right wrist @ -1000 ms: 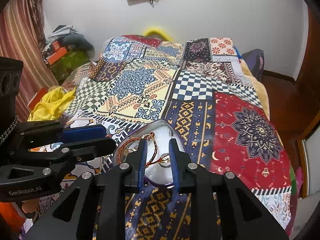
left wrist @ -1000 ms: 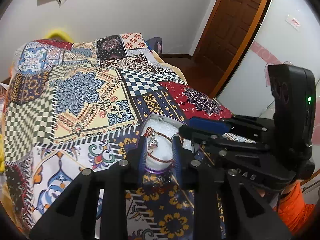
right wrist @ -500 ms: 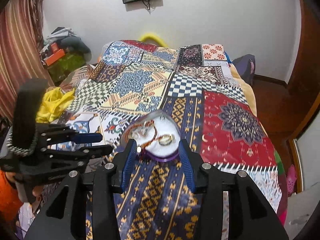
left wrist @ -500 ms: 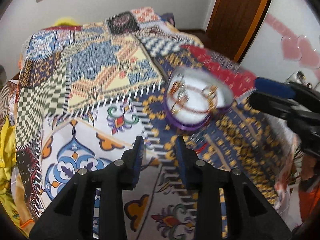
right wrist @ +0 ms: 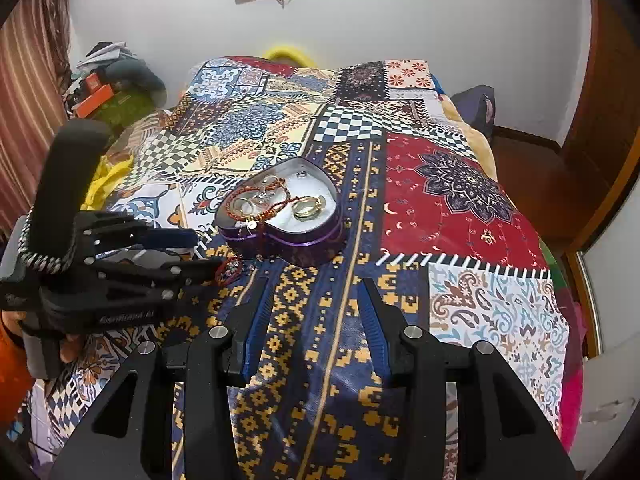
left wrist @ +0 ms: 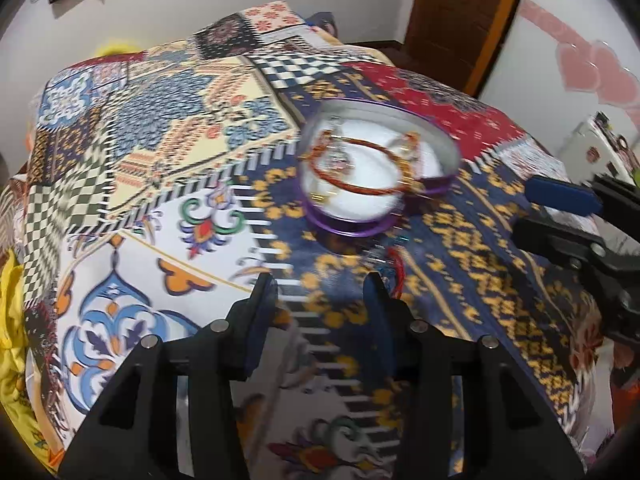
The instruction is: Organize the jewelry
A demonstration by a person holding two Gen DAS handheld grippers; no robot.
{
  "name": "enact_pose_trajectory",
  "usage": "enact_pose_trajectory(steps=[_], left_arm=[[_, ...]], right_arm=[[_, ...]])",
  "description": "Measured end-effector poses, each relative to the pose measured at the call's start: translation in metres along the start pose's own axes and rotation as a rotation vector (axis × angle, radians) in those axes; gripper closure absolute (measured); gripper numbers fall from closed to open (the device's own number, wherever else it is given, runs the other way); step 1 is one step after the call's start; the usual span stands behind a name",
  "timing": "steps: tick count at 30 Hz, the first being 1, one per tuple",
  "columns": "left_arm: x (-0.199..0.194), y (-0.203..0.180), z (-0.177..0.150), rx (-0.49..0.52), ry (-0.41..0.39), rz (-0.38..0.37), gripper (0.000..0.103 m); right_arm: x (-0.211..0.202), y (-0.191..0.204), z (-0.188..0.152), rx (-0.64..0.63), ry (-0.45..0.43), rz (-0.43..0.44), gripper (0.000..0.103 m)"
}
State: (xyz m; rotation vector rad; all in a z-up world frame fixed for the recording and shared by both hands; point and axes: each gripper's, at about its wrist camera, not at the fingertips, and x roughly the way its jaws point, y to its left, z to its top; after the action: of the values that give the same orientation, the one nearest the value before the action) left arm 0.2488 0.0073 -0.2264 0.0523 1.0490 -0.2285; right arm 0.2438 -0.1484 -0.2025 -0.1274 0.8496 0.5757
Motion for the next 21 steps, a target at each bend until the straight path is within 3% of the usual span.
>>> enact_pose_trajectory(steps=[8, 21], left_arm=[[-0.01, -0.02, -0.008, 0.041, -0.006, -0.025, 0.058], [-0.046, 0.034, -0.023, -0.092, -0.082, 0.034, 0.058]], right_arm=[[0.001, 0.002, -0.002, 0.016, 0.012, 0.012, 0.063], [0.039, 0.05, 0.005, -0.099, 0.087, 0.044, 0.063]])
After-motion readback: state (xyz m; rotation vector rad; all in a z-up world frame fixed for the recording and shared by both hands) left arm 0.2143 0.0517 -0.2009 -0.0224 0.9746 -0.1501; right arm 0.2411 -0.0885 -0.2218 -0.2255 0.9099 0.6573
